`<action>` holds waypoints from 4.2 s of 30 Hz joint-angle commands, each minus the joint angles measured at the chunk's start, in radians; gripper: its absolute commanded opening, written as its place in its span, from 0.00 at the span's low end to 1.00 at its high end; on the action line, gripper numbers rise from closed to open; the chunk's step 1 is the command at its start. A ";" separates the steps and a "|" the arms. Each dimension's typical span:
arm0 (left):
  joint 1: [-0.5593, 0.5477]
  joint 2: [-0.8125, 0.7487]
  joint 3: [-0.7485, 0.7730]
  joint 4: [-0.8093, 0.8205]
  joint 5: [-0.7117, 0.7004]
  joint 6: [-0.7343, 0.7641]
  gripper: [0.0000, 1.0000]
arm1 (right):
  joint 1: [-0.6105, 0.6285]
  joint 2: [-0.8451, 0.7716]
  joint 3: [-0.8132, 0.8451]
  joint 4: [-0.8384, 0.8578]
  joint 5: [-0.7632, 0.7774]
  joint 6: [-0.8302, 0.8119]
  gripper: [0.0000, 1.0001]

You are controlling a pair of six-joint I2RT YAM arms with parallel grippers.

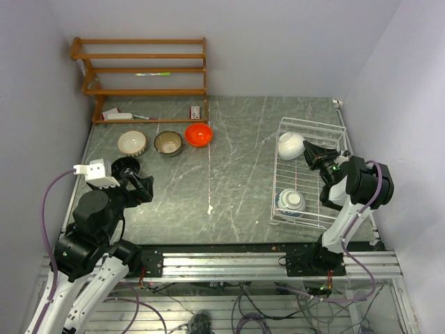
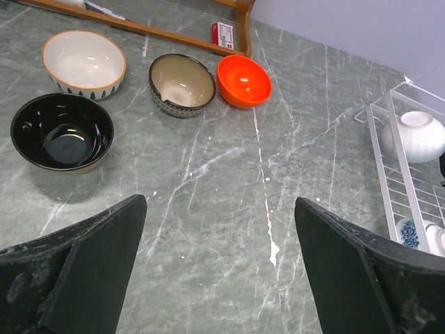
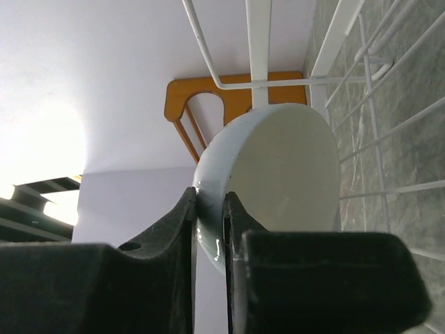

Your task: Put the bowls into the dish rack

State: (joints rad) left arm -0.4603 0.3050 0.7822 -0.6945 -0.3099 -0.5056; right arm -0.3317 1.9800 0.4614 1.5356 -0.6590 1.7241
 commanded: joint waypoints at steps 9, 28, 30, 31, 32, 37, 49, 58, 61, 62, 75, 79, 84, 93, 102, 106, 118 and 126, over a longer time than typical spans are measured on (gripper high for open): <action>-0.006 -0.010 0.018 0.007 -0.018 -0.004 0.99 | -0.026 -0.218 0.046 -0.611 0.083 -0.399 0.50; -0.006 -0.019 0.017 0.009 -0.012 -0.001 0.99 | -0.006 -0.226 0.246 -1.024 0.086 -0.673 0.70; -0.006 -0.017 0.018 0.010 -0.010 0.000 0.99 | -0.003 -0.208 0.241 -0.991 0.073 -0.661 0.70; -0.006 -0.015 0.018 0.010 -0.009 0.001 0.99 | -0.002 -0.197 0.235 -0.971 0.063 -0.651 0.70; -0.006 -0.014 0.018 0.010 -0.009 0.001 0.99 | -0.001 -0.184 0.232 -0.947 0.052 -0.638 0.71; -0.006 -0.013 0.016 0.012 -0.007 0.002 0.99 | 0.007 -0.129 0.230 -0.876 0.014 -0.599 0.71; -0.006 -0.004 0.018 0.008 -0.020 -0.003 0.99 | 0.014 -0.243 0.301 -1.148 0.104 -0.777 0.83; -0.006 -0.008 0.017 0.007 -0.021 -0.005 0.99 | 0.046 -0.397 0.409 -1.496 0.384 -0.983 0.91; -0.006 -0.010 0.018 0.009 -0.020 -0.004 0.99 | 0.058 -0.424 0.419 -1.529 0.416 -1.011 0.91; -0.005 -0.011 0.018 0.009 -0.020 -0.004 0.99 | 0.068 -0.437 0.426 -1.542 0.434 -1.026 0.91; -0.006 -0.008 0.017 0.012 -0.011 0.000 0.99 | 0.276 -0.413 0.691 -1.741 0.771 -1.207 0.91; -0.006 0.001 0.017 0.014 -0.003 0.004 0.99 | 0.307 -0.329 0.807 -1.801 0.820 -1.243 0.91; -0.006 0.014 0.014 0.016 0.004 0.007 0.99 | 0.365 -0.234 0.913 -1.854 0.889 -1.295 0.90; -0.006 0.039 0.015 0.020 0.011 0.013 0.99 | 0.386 -0.136 0.988 -1.907 1.001 -1.327 0.89; -0.006 0.055 0.017 0.023 0.008 0.014 0.99 | 0.384 -0.112 0.959 -2.009 1.110 -1.264 0.89; -0.006 0.058 0.015 0.026 0.017 0.019 0.99 | 0.370 -0.175 0.871 -2.055 1.164 -1.194 0.89; -0.006 0.047 0.010 0.036 0.049 0.027 0.99 | 0.233 -0.552 0.546 -2.138 1.179 -1.079 0.90; -0.006 0.052 0.012 0.037 0.057 0.030 0.99 | 0.239 -0.762 0.489 -2.057 1.011 -1.153 0.91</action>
State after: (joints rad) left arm -0.4603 0.3576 0.7822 -0.6918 -0.2680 -0.4870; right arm -0.1005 1.2770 0.9493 -0.5728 0.4454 0.6018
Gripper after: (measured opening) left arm 0.991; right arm 0.906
